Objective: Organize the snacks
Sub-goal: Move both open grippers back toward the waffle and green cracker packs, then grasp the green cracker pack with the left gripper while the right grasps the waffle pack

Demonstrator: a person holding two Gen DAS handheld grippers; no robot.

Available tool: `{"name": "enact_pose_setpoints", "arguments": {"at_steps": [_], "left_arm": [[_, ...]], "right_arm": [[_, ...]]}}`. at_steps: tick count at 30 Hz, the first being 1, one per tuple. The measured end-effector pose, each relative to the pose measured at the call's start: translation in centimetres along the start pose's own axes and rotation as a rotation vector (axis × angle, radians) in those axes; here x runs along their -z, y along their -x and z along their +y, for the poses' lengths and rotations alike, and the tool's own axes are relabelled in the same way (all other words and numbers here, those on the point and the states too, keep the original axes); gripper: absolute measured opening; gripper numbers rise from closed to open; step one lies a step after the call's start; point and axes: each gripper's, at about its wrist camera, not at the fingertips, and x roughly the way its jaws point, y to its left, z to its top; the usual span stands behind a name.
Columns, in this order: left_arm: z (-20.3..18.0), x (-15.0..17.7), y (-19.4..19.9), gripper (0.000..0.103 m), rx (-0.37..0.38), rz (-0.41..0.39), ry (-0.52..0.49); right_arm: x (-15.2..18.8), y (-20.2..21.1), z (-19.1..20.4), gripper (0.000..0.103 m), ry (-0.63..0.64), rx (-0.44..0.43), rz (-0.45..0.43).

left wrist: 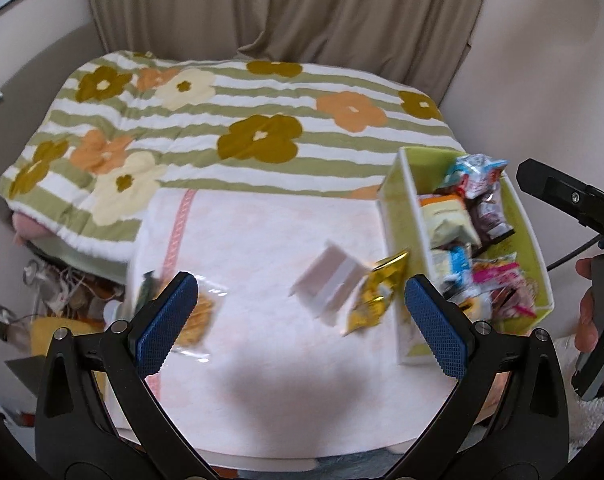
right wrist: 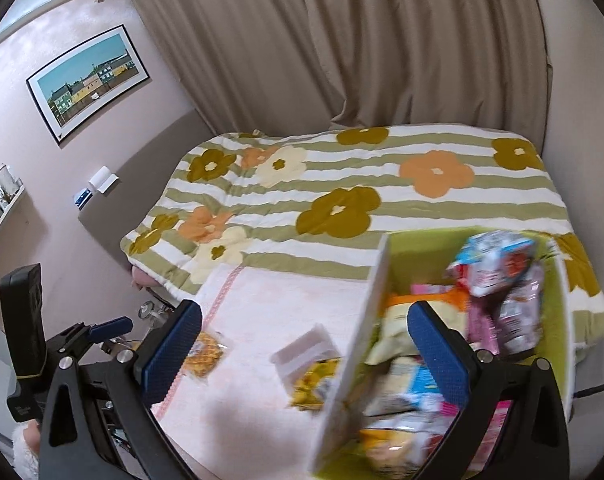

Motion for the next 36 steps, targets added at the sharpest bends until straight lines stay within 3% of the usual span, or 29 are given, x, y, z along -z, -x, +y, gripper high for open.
{"name": "enact_pose_setpoints", "arguments": {"at_steps": [10, 17, 26, 36], "left_arm": [[11.6, 2.4, 0.2, 0.103, 0.002, 0.062, 0.012], [18.1, 3.7, -1.7, 0.103, 0.025, 0.12, -0.006], [22.8, 4.6, -7.4, 0.103, 0.041, 0.188, -0.015], [25.9, 4.3, -11.1, 0.103, 0.035, 0.207, 0.082]], "right_arm": [[2.3, -6.5, 8.9, 0.103, -0.032, 0.011, 0.072], [5.1, -13.1, 12.6, 0.103, -0.065, 0.036, 0.159], [11.3, -21.8, 14.1, 0.103, -0.052, 0.086, 0.248], [13.8, -26.0, 15.6, 0.103, -0.044, 0.114, 0.213]]}}
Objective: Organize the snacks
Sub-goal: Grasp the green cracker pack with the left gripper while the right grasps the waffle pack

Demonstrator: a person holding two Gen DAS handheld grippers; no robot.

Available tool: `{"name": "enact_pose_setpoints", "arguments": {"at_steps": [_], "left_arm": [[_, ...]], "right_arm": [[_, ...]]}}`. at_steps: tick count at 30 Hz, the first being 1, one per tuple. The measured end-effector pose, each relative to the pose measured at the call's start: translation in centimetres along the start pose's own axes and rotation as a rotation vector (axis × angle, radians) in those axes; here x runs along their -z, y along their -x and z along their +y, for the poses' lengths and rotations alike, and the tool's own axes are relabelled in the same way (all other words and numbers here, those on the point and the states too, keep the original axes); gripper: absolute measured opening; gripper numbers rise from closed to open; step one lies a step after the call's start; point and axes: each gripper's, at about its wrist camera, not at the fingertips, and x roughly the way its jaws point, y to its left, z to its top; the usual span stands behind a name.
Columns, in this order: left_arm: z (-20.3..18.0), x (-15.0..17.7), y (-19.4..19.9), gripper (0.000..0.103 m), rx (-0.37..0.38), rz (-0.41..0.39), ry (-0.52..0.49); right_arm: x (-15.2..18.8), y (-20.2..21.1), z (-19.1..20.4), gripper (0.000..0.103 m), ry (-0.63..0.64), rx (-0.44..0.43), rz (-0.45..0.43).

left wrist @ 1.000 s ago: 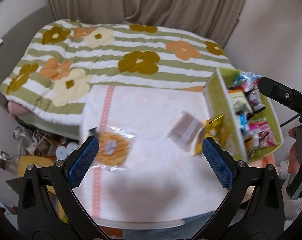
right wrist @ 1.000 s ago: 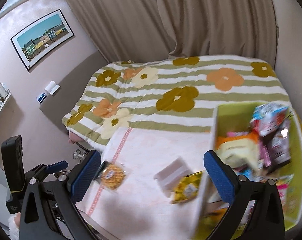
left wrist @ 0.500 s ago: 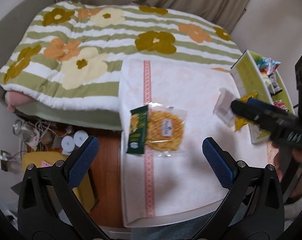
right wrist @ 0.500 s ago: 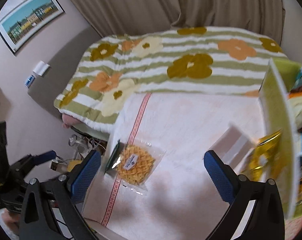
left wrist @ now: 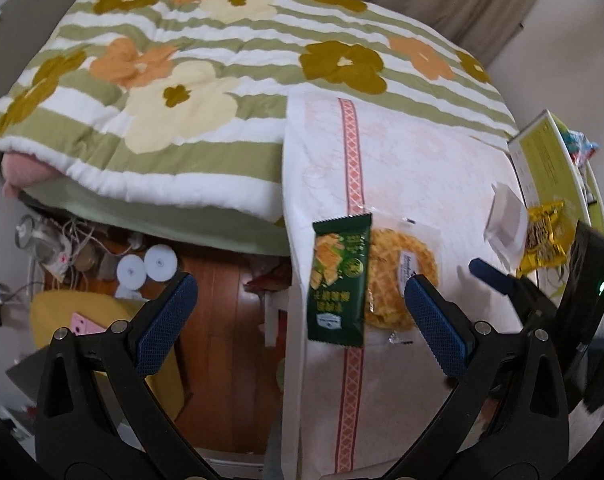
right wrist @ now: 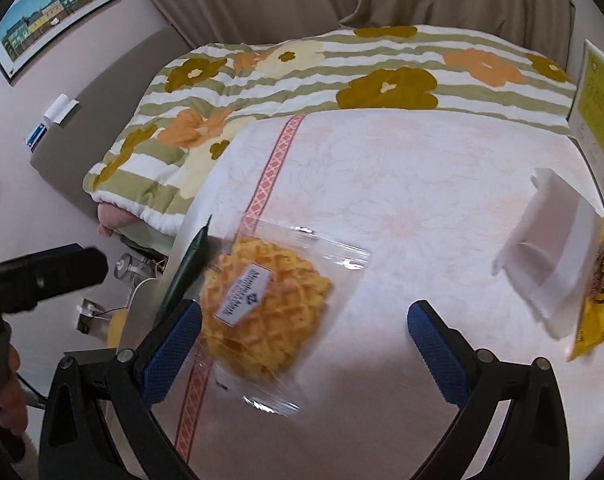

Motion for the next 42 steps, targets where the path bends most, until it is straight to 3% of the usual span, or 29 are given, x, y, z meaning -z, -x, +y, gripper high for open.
{"name": "enact_pose_setpoints", "arguments": {"at_steps": [6, 13, 20, 30, 37, 42], "left_arm": [[0.4, -0.1, -0.3, 0.103, -0.019, 0.012, 0.0], [0.7, 0.1, -0.6, 0.103, -0.017, 0.024, 0.014], [1.2, -0.1, -0.3, 0.103, -0.008, 0.013, 0.04], [1.5, 0.0, 0.0, 0.103, -0.013, 0.017, 0.048], [1.9, 0.3, -0.2, 0.103, -0.017, 0.028, 0.051], [1.6, 0.2, -0.6, 0.103, -0.009, 0.035, 0.042]], "right_arm": [[0.2, -1.8, 0.8, 0.102, 0.017, 0.05, 0.017], [-0.4, -0.2, -2.7, 0.102, -0.012, 0.157, -0.001], [0.1, -0.5, 1.1, 0.102, 0.049, 0.076, 0.033], [0.2, -2.1, 3.7, 0.102, 0.034, 0.065, 0.029], [0.0, -3.1, 3.5, 0.102, 0.028, 0.091, 0.052], [0.0, -2.1, 1.3, 0.102, 0.04, 0.178, 0.044]]}}
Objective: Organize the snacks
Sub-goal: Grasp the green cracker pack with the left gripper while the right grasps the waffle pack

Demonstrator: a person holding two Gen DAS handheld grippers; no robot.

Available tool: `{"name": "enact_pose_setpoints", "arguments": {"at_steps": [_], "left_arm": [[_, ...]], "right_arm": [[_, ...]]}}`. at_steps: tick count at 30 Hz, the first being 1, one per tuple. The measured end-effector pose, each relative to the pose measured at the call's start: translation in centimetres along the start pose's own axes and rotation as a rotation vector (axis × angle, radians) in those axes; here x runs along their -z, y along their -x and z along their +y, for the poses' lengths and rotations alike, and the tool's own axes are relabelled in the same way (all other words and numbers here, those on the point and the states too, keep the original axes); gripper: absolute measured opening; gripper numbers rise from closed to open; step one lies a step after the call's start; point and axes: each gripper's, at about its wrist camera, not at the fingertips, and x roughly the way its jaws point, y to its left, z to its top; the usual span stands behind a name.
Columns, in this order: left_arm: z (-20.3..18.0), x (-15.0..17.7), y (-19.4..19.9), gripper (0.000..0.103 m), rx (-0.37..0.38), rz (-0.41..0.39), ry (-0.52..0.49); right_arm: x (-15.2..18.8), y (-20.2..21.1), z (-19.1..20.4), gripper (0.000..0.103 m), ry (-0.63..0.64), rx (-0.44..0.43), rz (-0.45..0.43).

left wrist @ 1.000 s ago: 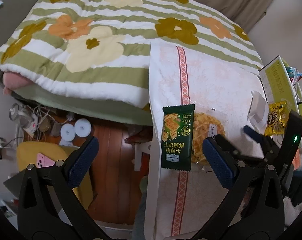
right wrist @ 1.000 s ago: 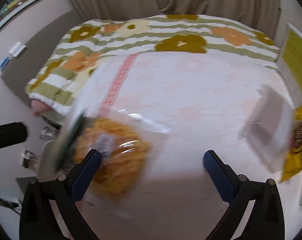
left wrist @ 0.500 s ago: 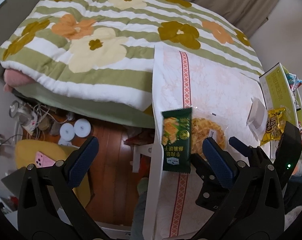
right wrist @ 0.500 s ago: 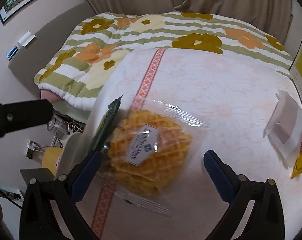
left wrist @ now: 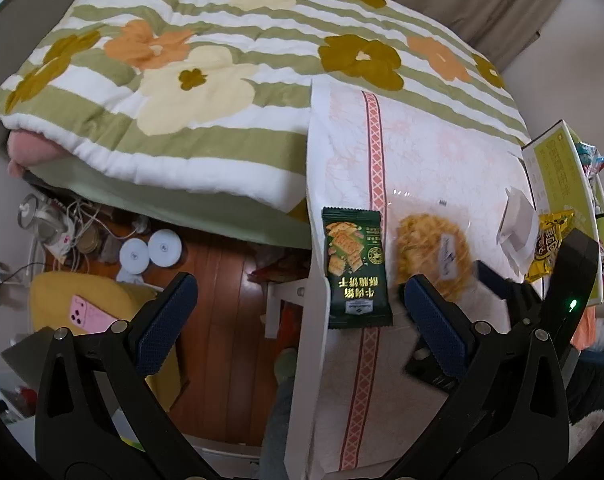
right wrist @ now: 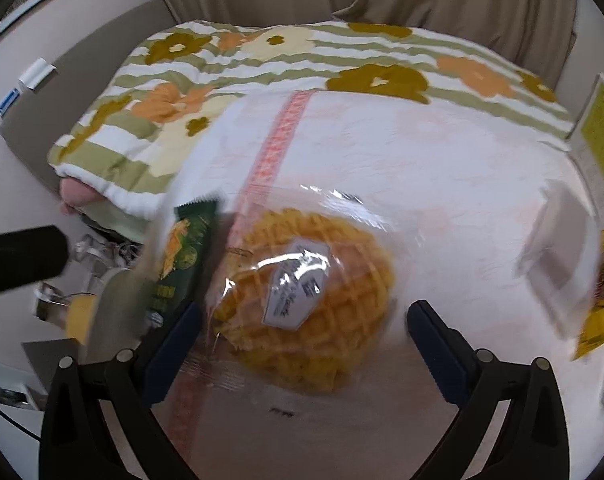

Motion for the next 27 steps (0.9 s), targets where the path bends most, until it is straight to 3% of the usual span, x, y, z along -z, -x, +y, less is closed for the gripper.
{"name": "enact_pose_setpoints", "arguments": {"at_steps": [4, 10, 14, 21, 25, 27], "left_arm": [[-1.0, -0.2, -0.7, 0.103, 0.014, 0.011, -0.023], [-3.4, -0.5, -1.7, 0.103, 0.007, 0.026, -0.085], [-4.4, -0.7, -2.3, 0.102, 0.004, 0.036, -0.114], [-6.5, -0.7, -2.9, 0.093, 0.015, 0.051, -0.141], [-8.7, -0.1, -3.9, 0.093, -0.024, 0.061, -0.185], [-10.0, 0.1, -4.9, 0.093, -0.081, 0.076, -0.206]], "right_arm": [[-0.3, 0.7, -2.9, 0.102, -0.031, 0.04, -0.014], [-1.5, -0.3, -2.1, 0.102, 0.1, -0.015, -0.009], [-1.7, -1.1, -2.4, 0.084, 0.142, -0.041, 0.016], [-1.9, -0.5, -4.6, 0.077, 0.172, -0.018, 0.026], [-1.8, 0.0, -6.9, 0.077, 0.161, -0.049, 0.033], [-1.6, 0.3, -7.6, 0.077, 0.167, -0.073, 0.034]]}}
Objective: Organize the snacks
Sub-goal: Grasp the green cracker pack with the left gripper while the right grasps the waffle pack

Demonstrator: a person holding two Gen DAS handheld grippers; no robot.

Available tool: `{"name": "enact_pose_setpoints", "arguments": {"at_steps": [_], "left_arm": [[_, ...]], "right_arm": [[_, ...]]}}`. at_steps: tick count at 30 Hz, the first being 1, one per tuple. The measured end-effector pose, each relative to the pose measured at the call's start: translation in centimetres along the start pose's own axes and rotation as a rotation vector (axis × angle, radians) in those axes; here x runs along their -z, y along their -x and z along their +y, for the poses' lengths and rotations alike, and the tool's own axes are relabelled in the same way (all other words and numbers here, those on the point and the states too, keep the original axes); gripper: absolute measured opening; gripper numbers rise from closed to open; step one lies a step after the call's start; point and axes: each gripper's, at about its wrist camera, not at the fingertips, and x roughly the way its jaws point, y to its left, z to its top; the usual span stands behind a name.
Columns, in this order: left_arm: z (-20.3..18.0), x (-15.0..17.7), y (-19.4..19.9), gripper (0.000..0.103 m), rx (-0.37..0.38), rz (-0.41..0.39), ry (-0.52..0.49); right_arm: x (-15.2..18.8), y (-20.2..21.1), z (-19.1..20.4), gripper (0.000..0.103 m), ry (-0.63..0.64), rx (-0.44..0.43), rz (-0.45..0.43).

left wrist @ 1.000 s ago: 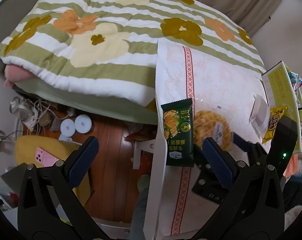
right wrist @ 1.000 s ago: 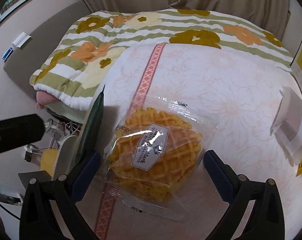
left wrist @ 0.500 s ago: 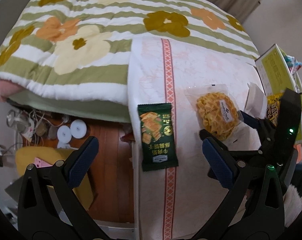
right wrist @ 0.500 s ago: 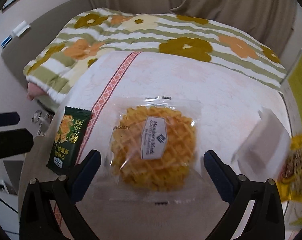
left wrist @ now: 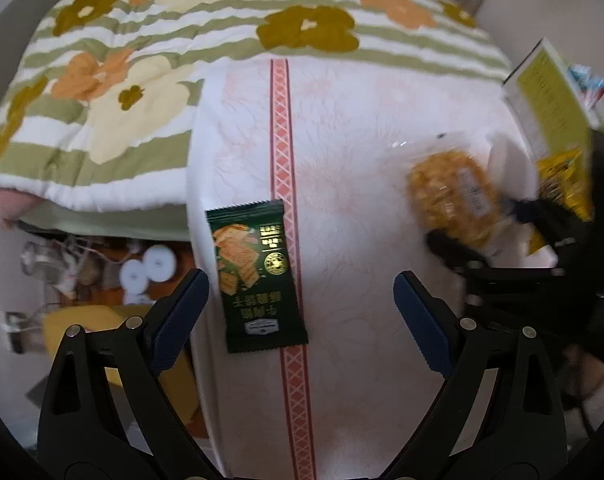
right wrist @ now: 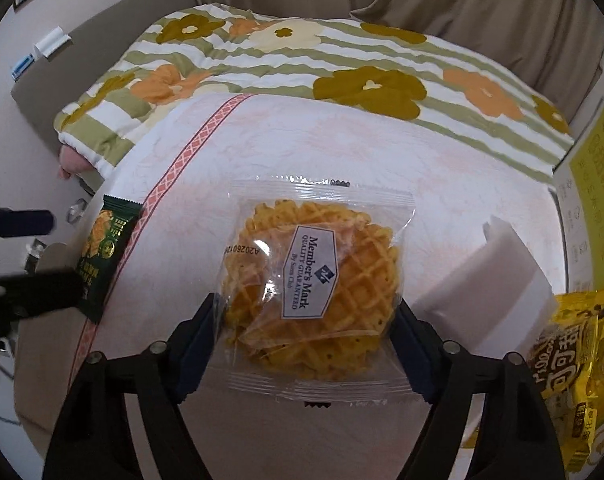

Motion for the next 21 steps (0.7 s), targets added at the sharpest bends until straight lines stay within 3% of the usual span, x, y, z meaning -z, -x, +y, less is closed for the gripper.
{"name": "enact_pose_setpoints", "arguments": {"at_steps": [4, 7, 13, 21], "left_arm": [[-1.6, -0.7, -2.0, 0.093, -0.123, 0.022, 0.016], [-1.2, -1.4, -3.7, 0.093, -0.162, 0.068, 0.083], [0.0, -1.9, -4.9, 0.093, -0.156, 0.096, 0.191], [-0.5, -2.0, -5.2, 0.093, -0.099, 0.112, 0.192]], "right_arm": [[0.8, 0.8, -0.4, 0.077, 0.039, -0.05, -0.007], [1.0, 1.0, -0.5, 0.077, 0.059, -0.086, -0.006], [0.8, 0.9, -0.6, 0.077, 0.07, -0.121, 0.011], [0.6, 0.9, -1.0, 0.077, 0.072, -0.145, 0.015]]}}
